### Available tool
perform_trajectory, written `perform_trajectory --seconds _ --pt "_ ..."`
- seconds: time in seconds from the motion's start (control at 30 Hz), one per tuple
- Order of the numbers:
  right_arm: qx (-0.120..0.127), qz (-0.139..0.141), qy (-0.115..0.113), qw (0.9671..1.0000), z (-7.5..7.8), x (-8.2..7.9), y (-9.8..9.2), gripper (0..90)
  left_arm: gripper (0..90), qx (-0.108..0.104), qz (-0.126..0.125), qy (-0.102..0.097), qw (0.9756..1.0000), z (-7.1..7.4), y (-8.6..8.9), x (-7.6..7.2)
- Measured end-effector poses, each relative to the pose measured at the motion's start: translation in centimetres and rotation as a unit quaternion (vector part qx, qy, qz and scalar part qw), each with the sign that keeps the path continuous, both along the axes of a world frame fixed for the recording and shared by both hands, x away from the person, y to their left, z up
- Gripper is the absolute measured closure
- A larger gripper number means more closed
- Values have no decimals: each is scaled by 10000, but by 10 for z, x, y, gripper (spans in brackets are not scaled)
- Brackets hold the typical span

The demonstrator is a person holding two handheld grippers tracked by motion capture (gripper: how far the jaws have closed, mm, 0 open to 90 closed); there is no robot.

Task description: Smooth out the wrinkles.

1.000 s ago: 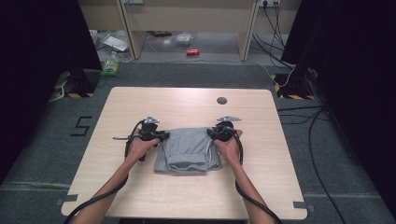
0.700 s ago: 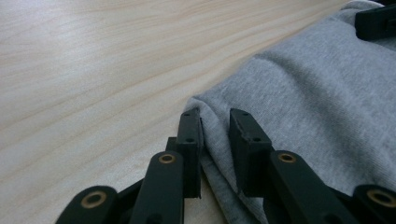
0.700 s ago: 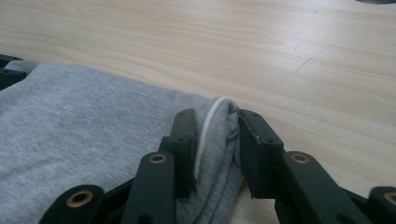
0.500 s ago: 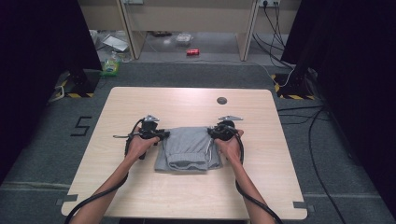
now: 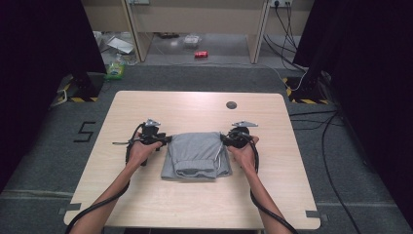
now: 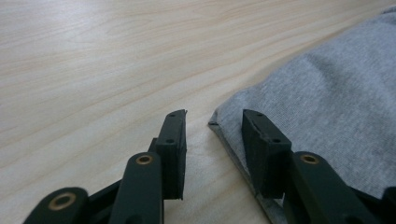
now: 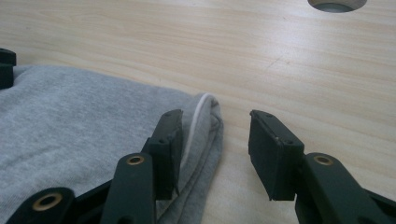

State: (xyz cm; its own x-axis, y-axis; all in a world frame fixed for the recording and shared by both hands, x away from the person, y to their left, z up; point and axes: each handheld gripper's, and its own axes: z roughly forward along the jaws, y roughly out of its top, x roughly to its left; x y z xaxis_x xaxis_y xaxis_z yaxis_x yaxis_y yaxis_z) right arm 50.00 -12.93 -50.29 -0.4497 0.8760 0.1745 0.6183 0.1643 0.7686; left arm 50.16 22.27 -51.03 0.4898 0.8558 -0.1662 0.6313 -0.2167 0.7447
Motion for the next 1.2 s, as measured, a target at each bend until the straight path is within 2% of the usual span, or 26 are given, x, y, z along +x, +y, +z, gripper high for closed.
perform_trajectory --seconds 0.07,0.27,0.47,0.77,0.93,1.2 --pt "-13 -36 3 10000 1 -3 -2 535 591 32 18 -54 10000 2 2 -2" --pt "194 -18 -127 9997 14 -16 -8 487 533 -198 -34 -195 9996 15 5 -16" --pt "61 142 -194 9997 22 -29 -9 465 461 -248 -175 -101 9995 23 8 -27" --pt "46 184 -117 9998 21 -38 -12 439 392 -403 -396 -26 9984 25 10 -47" --pt "69 225 -119 9997 24 -43 -13 427 352 -412 -501 38 9979 25 13 -58" --pt "114 337 -150 9993 27 -56 -9 395 311 -407 -566 -2 9976 24 19 -77"
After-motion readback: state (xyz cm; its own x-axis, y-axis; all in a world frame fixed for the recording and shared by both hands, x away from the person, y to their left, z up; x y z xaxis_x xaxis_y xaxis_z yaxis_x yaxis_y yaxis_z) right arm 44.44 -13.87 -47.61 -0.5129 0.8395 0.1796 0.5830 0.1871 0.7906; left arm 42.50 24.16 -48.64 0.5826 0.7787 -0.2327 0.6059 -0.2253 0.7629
